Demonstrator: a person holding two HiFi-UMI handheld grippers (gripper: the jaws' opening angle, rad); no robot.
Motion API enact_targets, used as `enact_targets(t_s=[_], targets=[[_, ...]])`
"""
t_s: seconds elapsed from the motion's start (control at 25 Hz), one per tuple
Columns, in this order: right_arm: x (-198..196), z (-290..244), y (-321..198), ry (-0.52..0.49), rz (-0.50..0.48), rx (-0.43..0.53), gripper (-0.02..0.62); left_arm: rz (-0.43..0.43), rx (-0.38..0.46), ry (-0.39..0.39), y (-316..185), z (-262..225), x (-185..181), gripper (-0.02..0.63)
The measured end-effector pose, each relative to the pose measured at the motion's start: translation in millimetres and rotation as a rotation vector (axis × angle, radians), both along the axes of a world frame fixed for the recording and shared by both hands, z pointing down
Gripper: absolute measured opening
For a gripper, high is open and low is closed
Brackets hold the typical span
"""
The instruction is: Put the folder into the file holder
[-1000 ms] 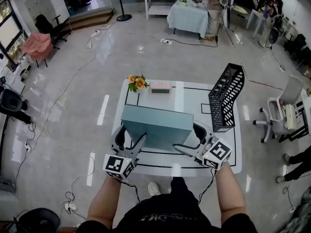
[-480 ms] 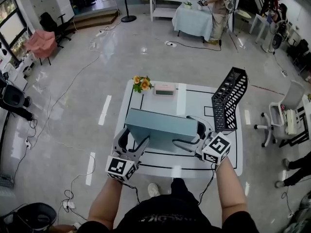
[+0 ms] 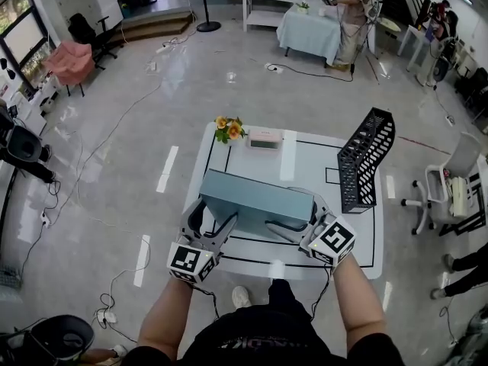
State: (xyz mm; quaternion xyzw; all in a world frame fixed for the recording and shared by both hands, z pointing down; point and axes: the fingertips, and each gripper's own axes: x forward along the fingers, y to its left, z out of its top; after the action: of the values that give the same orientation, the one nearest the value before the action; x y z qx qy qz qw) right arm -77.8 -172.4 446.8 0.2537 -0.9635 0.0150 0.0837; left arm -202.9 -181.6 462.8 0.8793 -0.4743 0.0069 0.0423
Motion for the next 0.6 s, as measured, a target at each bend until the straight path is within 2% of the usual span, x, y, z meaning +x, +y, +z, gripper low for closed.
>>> enact_targets(t_s=[0.16,0.4,0.6], targets=[[-3,2,5,0.014,0.037,0.026,0.377,0.013,-0.009,-0.005,1,1,-2,0.353],[0,-3,13,0.023,0.063,0.039,0.329,0.026,-0.02,-0.002,3,-1,-1,0.353],[18,-12,17,-0.04,0.171,0.024,0.307,0.002,0.001,0.026,6,-14,-3,0.325]])
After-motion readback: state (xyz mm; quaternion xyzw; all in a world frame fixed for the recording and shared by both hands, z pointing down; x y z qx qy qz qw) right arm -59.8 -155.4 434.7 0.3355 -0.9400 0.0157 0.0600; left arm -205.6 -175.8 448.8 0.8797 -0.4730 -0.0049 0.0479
